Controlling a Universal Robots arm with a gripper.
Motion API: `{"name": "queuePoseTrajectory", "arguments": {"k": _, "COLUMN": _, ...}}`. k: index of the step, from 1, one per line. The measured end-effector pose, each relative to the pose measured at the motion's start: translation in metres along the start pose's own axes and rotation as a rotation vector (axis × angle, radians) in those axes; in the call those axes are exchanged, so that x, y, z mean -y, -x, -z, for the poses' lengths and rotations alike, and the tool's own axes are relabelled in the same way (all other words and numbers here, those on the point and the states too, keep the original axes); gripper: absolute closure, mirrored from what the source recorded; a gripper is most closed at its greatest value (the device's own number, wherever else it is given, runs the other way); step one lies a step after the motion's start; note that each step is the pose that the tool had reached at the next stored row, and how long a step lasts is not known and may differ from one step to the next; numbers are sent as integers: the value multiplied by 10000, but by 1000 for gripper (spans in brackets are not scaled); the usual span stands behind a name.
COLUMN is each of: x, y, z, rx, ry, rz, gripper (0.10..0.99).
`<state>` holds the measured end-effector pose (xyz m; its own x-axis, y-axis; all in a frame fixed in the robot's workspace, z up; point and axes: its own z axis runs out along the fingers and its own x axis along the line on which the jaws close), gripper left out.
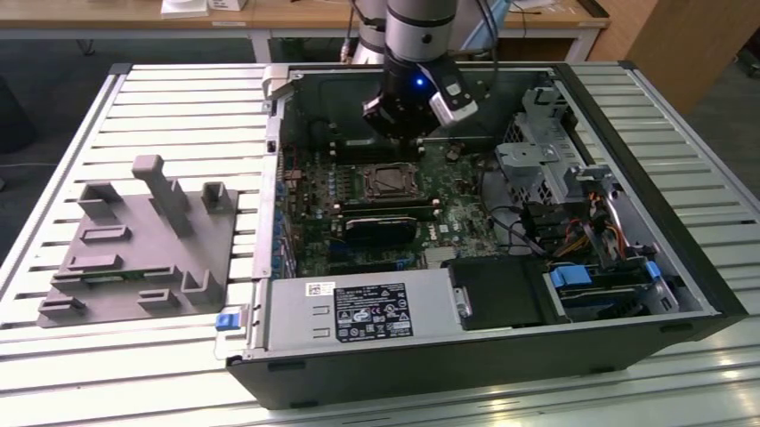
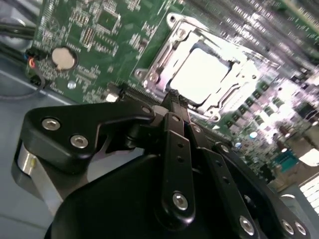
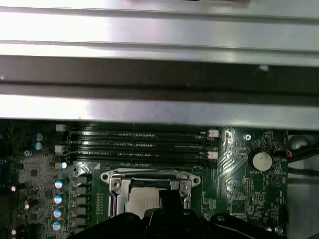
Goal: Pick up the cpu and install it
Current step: 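Install the second cpu locking lever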
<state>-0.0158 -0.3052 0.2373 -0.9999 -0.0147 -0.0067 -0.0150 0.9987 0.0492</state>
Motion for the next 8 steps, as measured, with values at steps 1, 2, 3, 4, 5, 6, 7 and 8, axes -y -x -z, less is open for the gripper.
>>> {"name": "queuePoseTrajectory", "arguments": {"k": 1, "x": 38, "y": 0, "z": 2, "rx": -1, "ry": -1, "rz": 0, "gripper": 980}}
{"name": "queuePoseTrajectory", "arguments": {"k": 2, "x": 71, "y": -1, "z": 4, "rx": 0, "ry": -1, "rz": -1, "gripper": 980}}
{"name": "queuePoseTrajectory", "arguments": {"k": 3, "x": 97, "y": -1, "z": 4, "rx": 1, "ry": 1, "rz": 0, "gripper": 980}}
{"name": "queuePoseTrajectory", "arguments": {"k": 4, "x": 124, "y": -2, "z": 5, "rx": 0, "ry": 0, "rz": -1, "gripper": 980}}
{"name": "queuePoseTrajectory", "arguments": {"k": 5, "x": 147, "y": -2, "z": 5, "rx": 0, "ry": -1, "rz": 0, "gripper": 980}}
{"name": "queuePoseTrajectory", "arguments": {"k": 6, "x": 168, "y": -3, "z": 5, "rx": -1, "ry": -1, "rz": 0, "gripper": 980}}
{"name": "queuePoseTrajectory", "arguments": {"k": 7, "x": 189, "y": -3, "z": 4, "rx": -2, "ry": 0, "rz": 0, "gripper": 980}}
{"name": "queuePoseTrajectory", "arguments": {"k": 8, "x": 208, "y": -3, "z": 3, "rx": -4, "ry": -2, "rz": 0, "gripper": 980}}
